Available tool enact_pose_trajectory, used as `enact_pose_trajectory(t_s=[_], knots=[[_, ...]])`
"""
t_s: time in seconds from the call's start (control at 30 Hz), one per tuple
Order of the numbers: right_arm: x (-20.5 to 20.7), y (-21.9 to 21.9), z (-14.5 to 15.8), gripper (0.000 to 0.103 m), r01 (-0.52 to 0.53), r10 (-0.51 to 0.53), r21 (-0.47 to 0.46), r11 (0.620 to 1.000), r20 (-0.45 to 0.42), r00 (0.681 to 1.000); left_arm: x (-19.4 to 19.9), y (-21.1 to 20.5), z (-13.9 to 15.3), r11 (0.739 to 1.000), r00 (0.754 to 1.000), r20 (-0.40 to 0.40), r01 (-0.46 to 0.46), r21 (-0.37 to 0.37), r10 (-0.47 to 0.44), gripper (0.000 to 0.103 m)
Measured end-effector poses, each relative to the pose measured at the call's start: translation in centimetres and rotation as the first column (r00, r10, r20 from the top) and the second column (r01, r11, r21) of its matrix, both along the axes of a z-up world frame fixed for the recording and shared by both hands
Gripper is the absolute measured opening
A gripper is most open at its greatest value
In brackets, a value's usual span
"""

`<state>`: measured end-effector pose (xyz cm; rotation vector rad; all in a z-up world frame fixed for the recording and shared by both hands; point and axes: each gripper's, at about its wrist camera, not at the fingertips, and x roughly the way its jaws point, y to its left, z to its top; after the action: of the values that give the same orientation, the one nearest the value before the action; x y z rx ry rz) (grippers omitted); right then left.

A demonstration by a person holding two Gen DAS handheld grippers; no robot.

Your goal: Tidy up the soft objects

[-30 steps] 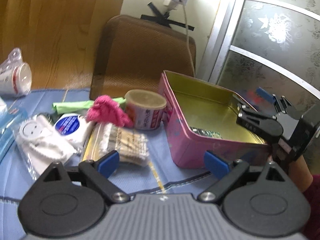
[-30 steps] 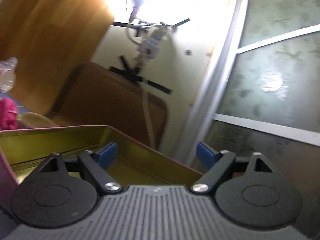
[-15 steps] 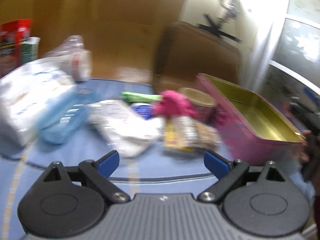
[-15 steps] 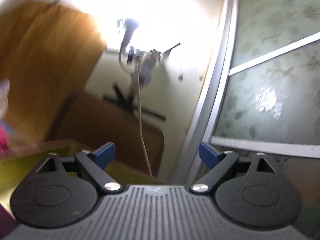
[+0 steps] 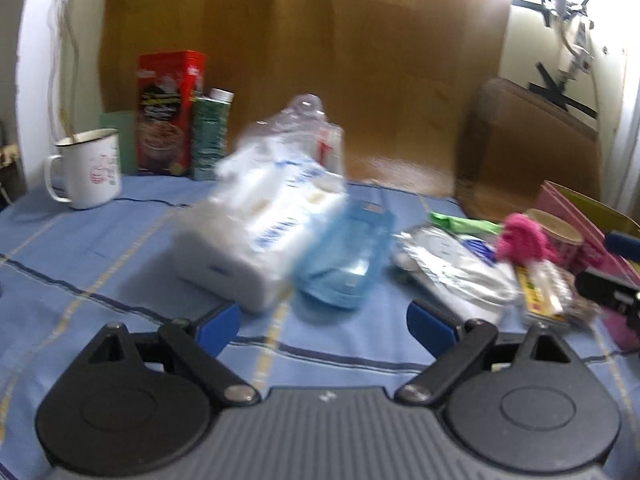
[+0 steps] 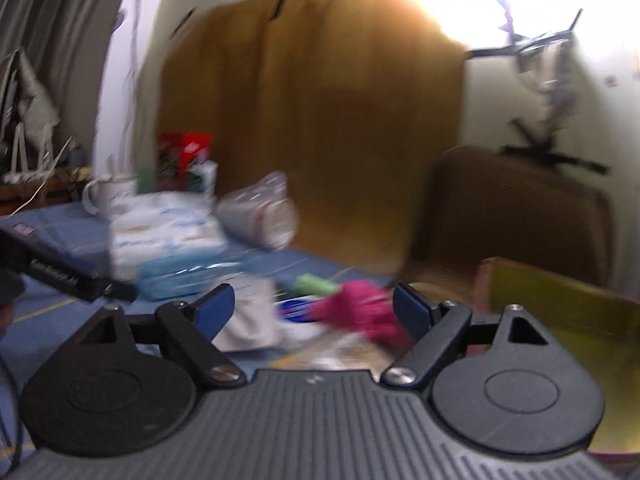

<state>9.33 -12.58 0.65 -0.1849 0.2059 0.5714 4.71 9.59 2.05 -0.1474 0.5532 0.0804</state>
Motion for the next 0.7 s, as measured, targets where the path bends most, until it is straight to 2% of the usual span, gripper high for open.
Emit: enact_pose_trajectory(t_s=[0.1,0.17,0.27,0.33,0.43,0.53,0.63,0.7], knots=[[0.9,2.8,0.2,0.087,-0.058,0.059,0.01,0.998,-0.069,0.996,-0.4,2.1,-0.8,0.998,0.999,0.007,-0.051,-0.031,0.052,0.094],[1.8,4.7,0.5,0.085,-0.09,0.092,0.019,0.996,-0.109,0.99,-0.9,4.0,-1.0,0.989,0.997,0.026,-0.068,-0.135,0.072,0.093],[3.3,7.3,1.2,0.084,-0.128,0.134,0.044,0.991,-0.169,0.977,-1.4,5.4,-1.1,0.972,0.993,0.067,-0.08,-0.222,0.097,0.093],[5.4,8.9,1.9,0.083,-0.127,0.139,0.065,0.99,-0.221,0.965,-1.6,5.5,-1.1,0.971,0.993,0.092,-0.056,-0.231,0.079,0.093],[9.8,11.4,2.8,0.081,-0.09,0.107,0.07,0.994,-0.308,0.945,-2.0,5.0,-0.9,0.978,0.99,0.135,-0.01,-0.207,0.039,0.093],[15.7,12.8,2.6,0.079,-0.012,0.071,0.128,0.992,-0.469,0.881,-2.5,4.7,-0.8,0.982,0.983,0.184,0.026,-0.188,0.009,0.093],[20.2,13.3,1.0,0.079,0.065,0.056,0.173,0.983,-0.614,0.787,-3.3,4.7,-0.7,0.979,0.973,0.231,0.059,-0.197,-0.012,0.093],[21.5,13.3,-0.1,0.078,0.083,0.085,0.213,0.974,-0.674,0.734,-3.5,5.0,-0.7,0.975,0.968,0.252,0.069,-0.211,-0.014,0.093]])
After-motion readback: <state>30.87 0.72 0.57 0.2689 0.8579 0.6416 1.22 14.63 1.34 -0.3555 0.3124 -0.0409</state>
